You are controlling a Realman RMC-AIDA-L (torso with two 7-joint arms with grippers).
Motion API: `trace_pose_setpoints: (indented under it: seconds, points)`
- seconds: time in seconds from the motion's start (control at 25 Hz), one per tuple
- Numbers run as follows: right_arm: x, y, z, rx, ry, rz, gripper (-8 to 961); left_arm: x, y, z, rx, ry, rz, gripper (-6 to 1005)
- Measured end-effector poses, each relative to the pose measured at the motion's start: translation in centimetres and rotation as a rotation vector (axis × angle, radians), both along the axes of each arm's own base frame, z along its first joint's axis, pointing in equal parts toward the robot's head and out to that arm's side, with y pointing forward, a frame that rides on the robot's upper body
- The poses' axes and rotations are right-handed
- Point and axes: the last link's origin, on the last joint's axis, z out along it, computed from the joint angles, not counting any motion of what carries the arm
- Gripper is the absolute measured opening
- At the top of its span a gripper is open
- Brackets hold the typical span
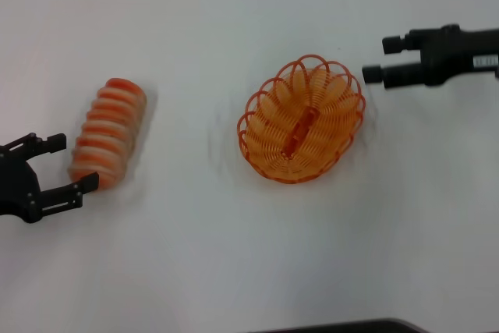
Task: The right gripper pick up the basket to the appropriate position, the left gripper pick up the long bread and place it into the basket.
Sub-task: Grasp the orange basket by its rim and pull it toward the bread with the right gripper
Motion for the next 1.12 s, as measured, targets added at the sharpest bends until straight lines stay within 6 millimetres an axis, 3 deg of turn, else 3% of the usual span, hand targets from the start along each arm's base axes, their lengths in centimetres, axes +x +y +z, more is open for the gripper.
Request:
trace_pose_setpoints:
  seconds: [0.16,0.32,0.6,0.84,1.12]
  points:
    - [-2.4,2.4,0.9,-0.075,0.035,-0.165,856,0.1,0.1,0.0,0.002,0.001,-0.005,860]
    - [-4.9,4.8,1.4,-0.114,-0.067,-0.281,857,0.1,0.2,0.1,0.001,0.003,-0.008,860]
    - [-8.1,7.5,0.0,-0.127,-0.297,-0.264,850,0.2,0.1,0.1,-0.003,0.002,-0.011,860]
    - [-9.0,7.6,-2.8,-0.164,-0.394,-0.212,843,0.2,0.1,0.0,-0.005,0.003,-0.012,859]
    - [-8.4,7.3,-5.3,-0.197,-0.447,-0.218,834,0.1,0.0,-0.1,-0.002,0.008,-0.011,859]
